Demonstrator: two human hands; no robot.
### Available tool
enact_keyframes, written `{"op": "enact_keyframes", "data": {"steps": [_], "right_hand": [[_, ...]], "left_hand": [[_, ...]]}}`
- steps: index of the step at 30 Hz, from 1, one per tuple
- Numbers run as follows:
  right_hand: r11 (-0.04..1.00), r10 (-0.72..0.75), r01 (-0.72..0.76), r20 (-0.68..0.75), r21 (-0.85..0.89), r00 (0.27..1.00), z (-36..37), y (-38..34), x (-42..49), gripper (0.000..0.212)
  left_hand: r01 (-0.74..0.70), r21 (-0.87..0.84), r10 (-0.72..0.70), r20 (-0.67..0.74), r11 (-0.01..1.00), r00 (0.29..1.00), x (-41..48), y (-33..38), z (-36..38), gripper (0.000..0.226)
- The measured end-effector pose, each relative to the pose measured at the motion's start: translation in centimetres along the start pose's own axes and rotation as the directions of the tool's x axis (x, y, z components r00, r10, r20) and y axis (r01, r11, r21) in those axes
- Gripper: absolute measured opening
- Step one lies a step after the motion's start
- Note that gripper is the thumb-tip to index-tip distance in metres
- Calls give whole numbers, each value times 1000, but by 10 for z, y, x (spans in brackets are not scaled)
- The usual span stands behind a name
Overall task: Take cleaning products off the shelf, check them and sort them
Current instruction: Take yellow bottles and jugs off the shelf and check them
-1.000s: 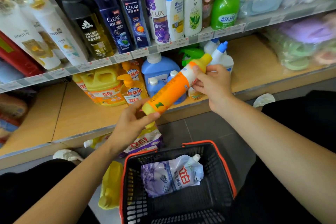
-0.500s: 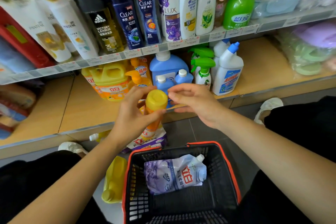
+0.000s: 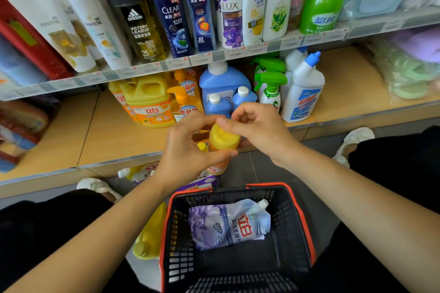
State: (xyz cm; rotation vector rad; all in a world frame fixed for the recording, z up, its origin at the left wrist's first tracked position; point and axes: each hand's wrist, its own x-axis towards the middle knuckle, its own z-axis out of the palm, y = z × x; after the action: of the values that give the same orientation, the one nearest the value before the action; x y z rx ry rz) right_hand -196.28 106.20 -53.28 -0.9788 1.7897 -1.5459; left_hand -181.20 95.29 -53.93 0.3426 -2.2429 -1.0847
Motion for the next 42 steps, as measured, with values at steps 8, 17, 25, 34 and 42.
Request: {"op": "enact_keyframes", "data": {"steps": [8, 17, 25, 34, 42], "right_hand": [[985, 19, -36, 101, 170, 995, -5, 2, 3, 11], [996, 8, -32, 295, 78, 956, -1, 23, 14, 49], [954, 257, -133, 504, -270, 824, 2, 70, 15, 55], [998, 33, -44, 213, 46, 977, 10, 50, 33, 34], [920, -174, 209, 133, -332, 976, 22, 18, 68, 18]], "left_hand": [[36, -6, -36, -20, 999, 999, 2, 4, -9, 61], [175, -84, -187, -168, 981, 968, 7, 4, -31, 50], [228, -415, -359, -270, 881, 894, 5, -3, -58, 43], [370, -660, -668, -275, 654, 691, -21, -63, -87, 24], [658, -233, -684, -46, 716, 728, -69, -130, -72, 37]]}}
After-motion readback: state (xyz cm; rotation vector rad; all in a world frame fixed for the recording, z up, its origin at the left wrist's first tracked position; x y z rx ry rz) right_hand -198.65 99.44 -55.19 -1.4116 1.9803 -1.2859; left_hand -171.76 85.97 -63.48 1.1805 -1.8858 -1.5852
